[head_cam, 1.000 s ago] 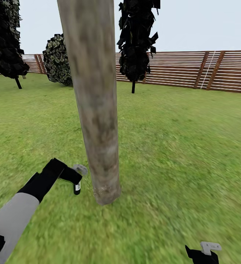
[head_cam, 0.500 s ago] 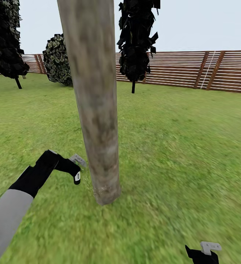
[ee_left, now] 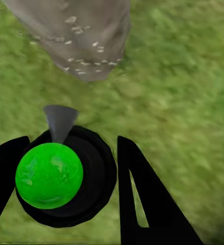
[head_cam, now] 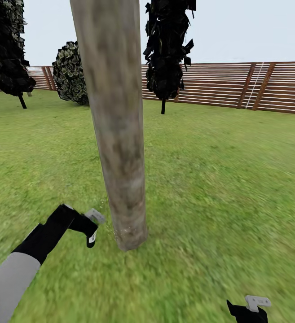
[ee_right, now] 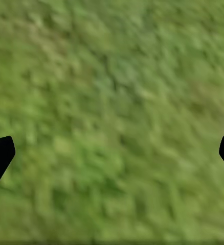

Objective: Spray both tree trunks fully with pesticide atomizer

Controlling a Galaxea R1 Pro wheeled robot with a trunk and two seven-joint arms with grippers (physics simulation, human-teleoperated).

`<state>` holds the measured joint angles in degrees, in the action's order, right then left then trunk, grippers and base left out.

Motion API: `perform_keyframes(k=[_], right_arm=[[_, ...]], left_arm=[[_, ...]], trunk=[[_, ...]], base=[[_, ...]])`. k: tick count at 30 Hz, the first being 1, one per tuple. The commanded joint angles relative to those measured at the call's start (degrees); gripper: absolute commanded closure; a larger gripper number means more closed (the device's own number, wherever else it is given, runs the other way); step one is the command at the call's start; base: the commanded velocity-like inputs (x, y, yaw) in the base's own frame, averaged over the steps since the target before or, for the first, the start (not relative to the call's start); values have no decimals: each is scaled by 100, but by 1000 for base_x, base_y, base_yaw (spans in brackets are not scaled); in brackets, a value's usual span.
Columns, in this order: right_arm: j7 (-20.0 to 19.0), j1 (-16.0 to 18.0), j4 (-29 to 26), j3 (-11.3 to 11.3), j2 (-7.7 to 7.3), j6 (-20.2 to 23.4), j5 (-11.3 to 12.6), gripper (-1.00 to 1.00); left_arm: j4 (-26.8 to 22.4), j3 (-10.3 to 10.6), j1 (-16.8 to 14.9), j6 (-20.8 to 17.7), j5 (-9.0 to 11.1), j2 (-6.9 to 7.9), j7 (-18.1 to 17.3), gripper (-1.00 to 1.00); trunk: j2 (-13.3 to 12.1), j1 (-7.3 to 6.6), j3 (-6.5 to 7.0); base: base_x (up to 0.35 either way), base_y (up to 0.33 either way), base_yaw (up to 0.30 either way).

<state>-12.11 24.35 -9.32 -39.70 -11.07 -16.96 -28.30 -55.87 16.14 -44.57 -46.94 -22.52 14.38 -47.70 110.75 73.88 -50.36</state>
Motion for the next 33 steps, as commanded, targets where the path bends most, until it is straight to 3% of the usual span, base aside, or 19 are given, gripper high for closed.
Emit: perform_keyframes(k=[1,6,7,8,11,14,15,20,23,26,27,31,32,33], right_arm=[[-1,0,0,-1,0,0,0,-100],[-2,0,2,0,0,0,0,-100],[-2,0,2,-2,0,0,0,-100],[-2,0,5,2,0,0,0,-100],[-2,0,8,2,0,0,0,-100],[-2,0,9,5,0,0,0,-100],[-2,0,9,6,0,0,0,-100],[-2,0,7,6,0,0,0,-100],[-2,1,3,6,0,0,0,-100],[-2,0,1,6,0,0,0,-100],[-2,0,0,5,0,0,7,-100],[-2,0,0,6,0,0,9,-100],[-2,0,0,6,0,0,7,-100],[-2,0,0,6,0,0,5,-100]], left_arm=[[20,-4,30,-9,27,-13,135,100],[147,-132,333,-25,94,-585,1214,100],[233,-378,366,-27,358,-769,1455,100],[280,-461,399,-23,496,-830,1530,100],[324,-643,494,-15,615,-892,1704,100],[336,-727,735,6,727,-953,2571,100],[308,-728,817,18,742,-1012,2701,100],[322,-745,947,102,782,-1219,2848,100],[477,-752,1043,641,790,-1286,2945,100],[519,-753,1075,760,805,-1320,3086,100],[522,-753,1088,794,803,-1403,3127,100],[488,-786,1090,796,795,-1393,3135,100],[489,-1163,1098,801,794,-1348,3130,100],[491,-1334,1099,809,789,-1348,3128,100]], trunk=[[0,0,0],[0,0,0],[0,0,0],[0,0,0],[0,0,0],[0,0,0],[0,0,0],[160,88,-72],[281,154,-125],[401,220,-179],[441,242,-197],[602,329,-269],[642,351,-287],[682,373,-305]], base=[[0,0,0],[0,0,0],[0,0,0],[0,0,0],[0,0,0],[0,0,0],[0,0,0],[0,0,0],[0,0,0],[0,0,0],[0,0,0],[0,0,0],[0,0,0],[0,0,0]])
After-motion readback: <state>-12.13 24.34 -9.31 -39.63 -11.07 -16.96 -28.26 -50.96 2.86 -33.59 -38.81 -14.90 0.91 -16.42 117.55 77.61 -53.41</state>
